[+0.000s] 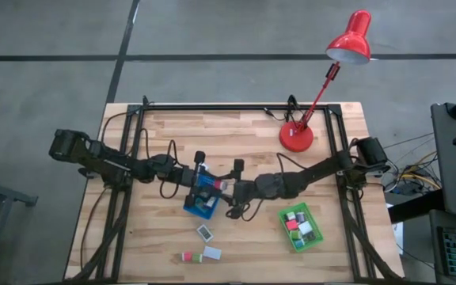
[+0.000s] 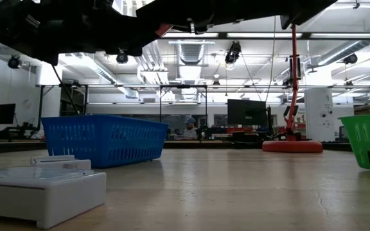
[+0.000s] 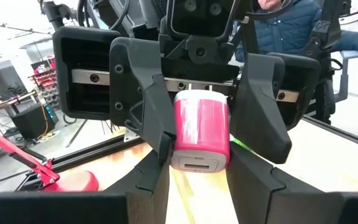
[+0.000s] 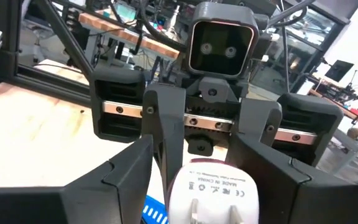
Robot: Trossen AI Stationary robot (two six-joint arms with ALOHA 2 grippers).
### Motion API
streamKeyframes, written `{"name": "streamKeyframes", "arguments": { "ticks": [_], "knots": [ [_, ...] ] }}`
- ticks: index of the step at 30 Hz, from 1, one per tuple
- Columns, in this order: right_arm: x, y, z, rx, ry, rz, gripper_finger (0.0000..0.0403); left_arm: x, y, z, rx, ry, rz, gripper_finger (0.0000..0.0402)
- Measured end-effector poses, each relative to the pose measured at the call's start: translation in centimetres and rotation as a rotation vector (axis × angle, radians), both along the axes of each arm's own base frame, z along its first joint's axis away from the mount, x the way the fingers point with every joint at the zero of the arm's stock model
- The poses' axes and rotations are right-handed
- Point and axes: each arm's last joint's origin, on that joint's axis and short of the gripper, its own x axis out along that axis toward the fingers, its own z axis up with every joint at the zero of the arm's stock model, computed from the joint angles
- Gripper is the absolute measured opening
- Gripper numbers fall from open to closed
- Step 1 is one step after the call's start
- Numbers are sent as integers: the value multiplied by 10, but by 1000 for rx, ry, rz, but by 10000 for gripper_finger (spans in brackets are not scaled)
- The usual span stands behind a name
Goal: Pick & Place Office items
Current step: Put the top pink white charger adapter into the green bin
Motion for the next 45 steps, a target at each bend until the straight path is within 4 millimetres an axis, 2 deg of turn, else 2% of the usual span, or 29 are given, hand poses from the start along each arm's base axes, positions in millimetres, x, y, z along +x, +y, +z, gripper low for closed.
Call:
{"name": "streamKeyframes", "arguments": {
  "ticks": [12, 31, 45],
  "knots": [
    [-12, 6, 12, -39, 50, -43, 217, 0, 0, 1, 8, -11, 0, 126],
    [-21, 15, 19, -64, 77, -83, 217, 0, 0, 0, 10, 4, 1, 126],
    [-27, 14, 22, -18, 113, -86, 217, 0, 0, -2, 10, 15, 7, 126]
  ]
}}
